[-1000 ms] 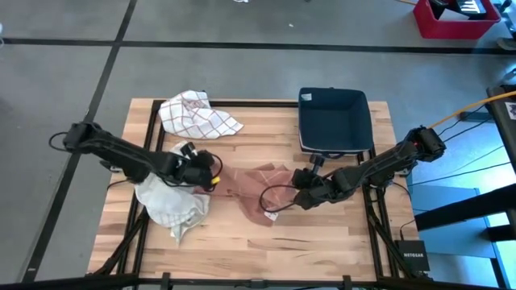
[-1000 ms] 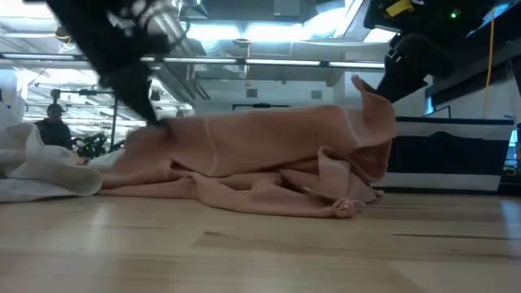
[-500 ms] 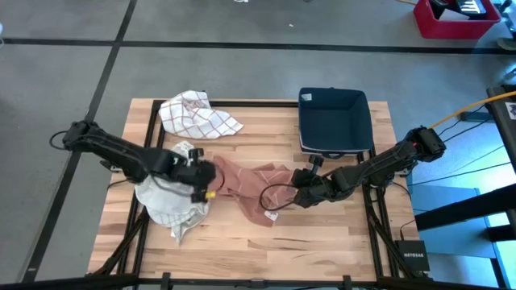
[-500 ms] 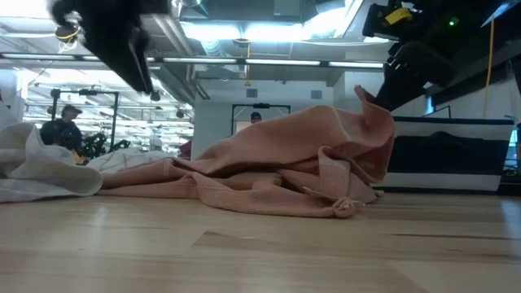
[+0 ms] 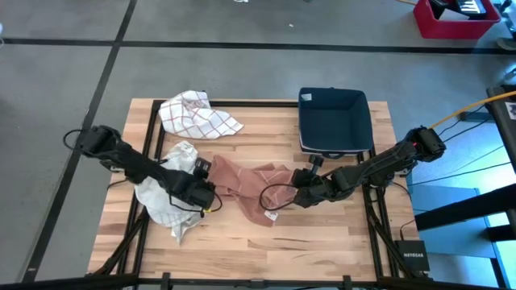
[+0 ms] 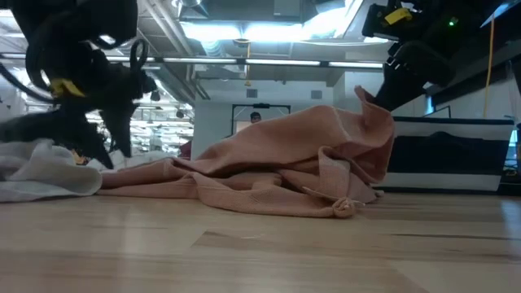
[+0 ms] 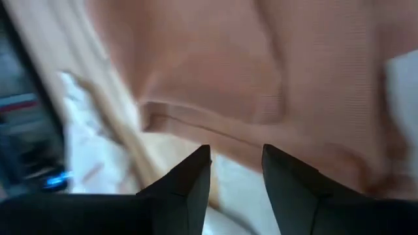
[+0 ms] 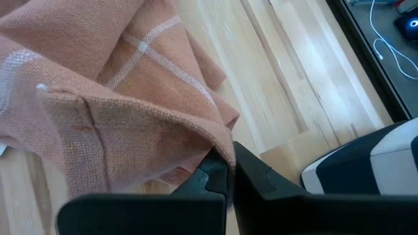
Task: Fold towel
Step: Fold the brown towel
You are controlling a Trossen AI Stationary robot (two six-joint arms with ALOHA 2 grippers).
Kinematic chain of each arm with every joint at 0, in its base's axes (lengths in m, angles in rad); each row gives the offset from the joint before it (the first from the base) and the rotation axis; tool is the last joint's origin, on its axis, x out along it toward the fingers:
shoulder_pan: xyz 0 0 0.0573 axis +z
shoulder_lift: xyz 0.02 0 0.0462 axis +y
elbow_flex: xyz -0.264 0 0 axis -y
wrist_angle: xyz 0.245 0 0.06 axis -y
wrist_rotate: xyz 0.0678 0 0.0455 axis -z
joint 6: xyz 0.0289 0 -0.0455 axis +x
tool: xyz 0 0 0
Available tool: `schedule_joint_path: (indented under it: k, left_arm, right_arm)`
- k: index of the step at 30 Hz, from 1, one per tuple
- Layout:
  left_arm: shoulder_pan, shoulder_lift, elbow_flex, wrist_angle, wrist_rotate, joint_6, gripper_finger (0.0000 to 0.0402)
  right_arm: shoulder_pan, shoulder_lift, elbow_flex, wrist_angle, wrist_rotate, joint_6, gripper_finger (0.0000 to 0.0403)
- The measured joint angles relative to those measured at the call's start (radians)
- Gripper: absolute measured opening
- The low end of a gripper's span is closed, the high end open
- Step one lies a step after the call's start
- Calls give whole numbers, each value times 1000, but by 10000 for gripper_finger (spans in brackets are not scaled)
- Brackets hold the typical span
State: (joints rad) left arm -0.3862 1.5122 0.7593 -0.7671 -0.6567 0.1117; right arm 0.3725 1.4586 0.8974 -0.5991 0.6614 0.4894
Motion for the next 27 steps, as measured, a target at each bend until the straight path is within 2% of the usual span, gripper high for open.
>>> schedule_joint_path:
  k: [9, 14, 22, 27]
  left_arm:
    - [0, 78, 1, 68, -26, 106, 127]
    - [-6, 89, 1, 68, -26, 100, 127]
    - [-22, 89, 1, 174, -27, 144, 127]
    - [-22, 84, 1, 176, -18, 106, 127]
  right_arm:
    - [0, 0, 0, 0, 0, 0, 9]
    - [0, 0, 0, 0, 0, 1, 9]
    - [0, 0, 0, 0, 0, 1, 9]
    - [0, 0, 0, 0, 0, 1, 9]
